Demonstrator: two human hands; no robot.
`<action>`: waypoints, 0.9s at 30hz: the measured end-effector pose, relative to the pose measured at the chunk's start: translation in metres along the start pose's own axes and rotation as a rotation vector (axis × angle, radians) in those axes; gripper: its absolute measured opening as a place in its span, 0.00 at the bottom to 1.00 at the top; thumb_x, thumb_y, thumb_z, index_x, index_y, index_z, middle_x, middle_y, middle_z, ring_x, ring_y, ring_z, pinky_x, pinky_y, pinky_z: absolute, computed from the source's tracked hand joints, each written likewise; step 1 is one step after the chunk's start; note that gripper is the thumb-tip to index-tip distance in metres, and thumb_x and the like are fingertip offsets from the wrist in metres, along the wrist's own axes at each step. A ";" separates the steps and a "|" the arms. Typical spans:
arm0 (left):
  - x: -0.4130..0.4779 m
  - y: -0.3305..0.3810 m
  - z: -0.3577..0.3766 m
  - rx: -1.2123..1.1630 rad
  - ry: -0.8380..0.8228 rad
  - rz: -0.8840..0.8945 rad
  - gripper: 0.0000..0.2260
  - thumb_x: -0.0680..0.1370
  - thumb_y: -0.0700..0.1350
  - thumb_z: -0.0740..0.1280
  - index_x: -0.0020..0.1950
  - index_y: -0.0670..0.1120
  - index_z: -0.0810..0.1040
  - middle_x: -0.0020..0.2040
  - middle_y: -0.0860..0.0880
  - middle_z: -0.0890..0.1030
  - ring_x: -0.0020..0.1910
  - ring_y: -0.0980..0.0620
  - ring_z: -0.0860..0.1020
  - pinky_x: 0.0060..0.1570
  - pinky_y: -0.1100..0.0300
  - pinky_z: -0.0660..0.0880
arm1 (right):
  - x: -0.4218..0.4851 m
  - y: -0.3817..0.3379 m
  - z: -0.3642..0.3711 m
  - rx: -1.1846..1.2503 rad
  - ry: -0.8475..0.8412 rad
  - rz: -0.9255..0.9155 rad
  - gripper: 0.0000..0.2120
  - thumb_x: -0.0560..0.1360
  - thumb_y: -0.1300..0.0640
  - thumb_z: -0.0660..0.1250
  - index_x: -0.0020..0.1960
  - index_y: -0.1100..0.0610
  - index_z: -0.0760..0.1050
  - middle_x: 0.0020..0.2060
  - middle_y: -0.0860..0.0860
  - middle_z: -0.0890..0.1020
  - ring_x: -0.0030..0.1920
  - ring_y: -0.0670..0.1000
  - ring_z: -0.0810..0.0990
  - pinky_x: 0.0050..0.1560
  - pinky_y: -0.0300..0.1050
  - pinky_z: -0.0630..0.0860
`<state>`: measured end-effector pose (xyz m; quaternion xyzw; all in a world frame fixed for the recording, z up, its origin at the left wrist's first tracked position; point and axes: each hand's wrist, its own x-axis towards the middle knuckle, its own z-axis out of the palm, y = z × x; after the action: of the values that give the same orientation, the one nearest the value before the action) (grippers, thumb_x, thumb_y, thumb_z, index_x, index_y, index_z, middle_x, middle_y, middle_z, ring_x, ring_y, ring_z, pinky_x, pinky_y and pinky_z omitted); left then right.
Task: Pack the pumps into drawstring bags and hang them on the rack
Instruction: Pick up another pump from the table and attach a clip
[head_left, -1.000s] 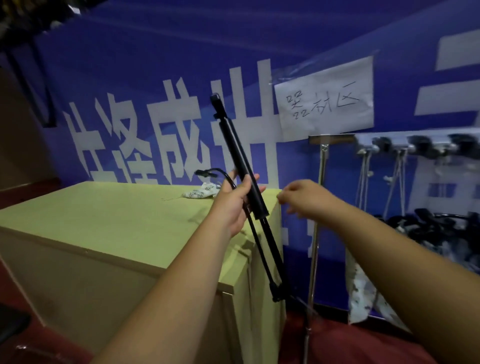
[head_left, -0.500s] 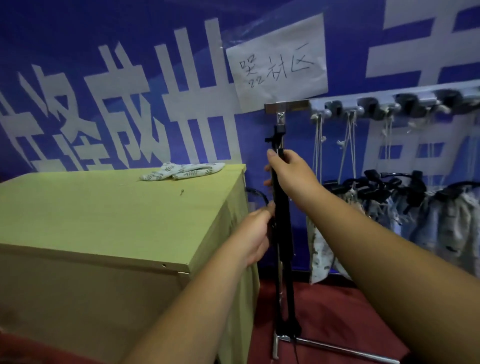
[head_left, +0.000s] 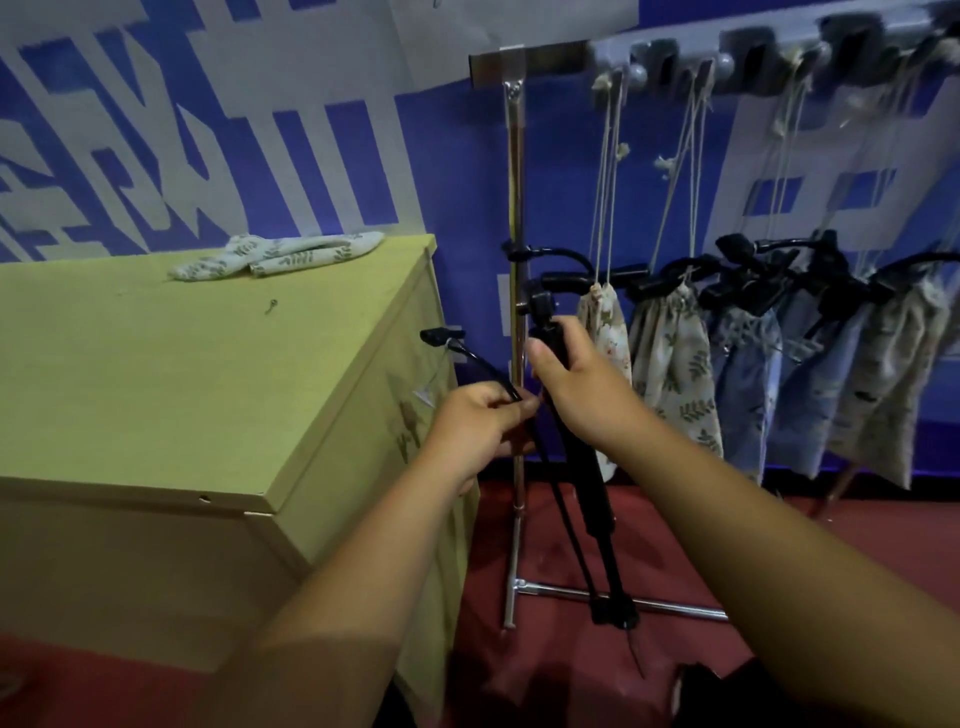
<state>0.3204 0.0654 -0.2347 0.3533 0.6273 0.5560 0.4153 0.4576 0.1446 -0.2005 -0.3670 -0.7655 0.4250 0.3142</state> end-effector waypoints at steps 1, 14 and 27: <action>0.002 -0.003 0.000 0.006 0.001 -0.002 0.03 0.82 0.39 0.72 0.49 0.43 0.84 0.43 0.46 0.87 0.41 0.51 0.86 0.44 0.52 0.86 | -0.002 0.009 0.005 0.014 -0.002 0.015 0.14 0.87 0.39 0.60 0.69 0.43 0.70 0.48 0.47 0.83 0.48 0.47 0.83 0.45 0.47 0.76; 0.026 -0.062 -0.007 -0.061 0.096 -0.077 0.07 0.84 0.43 0.69 0.56 0.43 0.86 0.45 0.43 0.85 0.41 0.50 0.83 0.53 0.46 0.84 | -0.036 0.107 0.060 -0.001 -0.096 0.192 0.11 0.87 0.42 0.62 0.65 0.47 0.71 0.46 0.43 0.82 0.43 0.38 0.79 0.41 0.42 0.70; 0.033 -0.069 -0.016 -0.139 0.122 -0.092 0.05 0.82 0.40 0.72 0.47 0.41 0.84 0.41 0.51 0.88 0.41 0.53 0.87 0.45 0.52 0.87 | -0.041 0.117 0.071 0.023 -0.225 0.234 0.11 0.87 0.39 0.61 0.62 0.45 0.71 0.42 0.44 0.79 0.43 0.44 0.79 0.42 0.43 0.70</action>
<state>0.2939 0.0800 -0.3066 0.2601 0.6268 0.5991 0.4249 0.4573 0.1243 -0.3422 -0.3999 -0.7431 0.5057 0.1790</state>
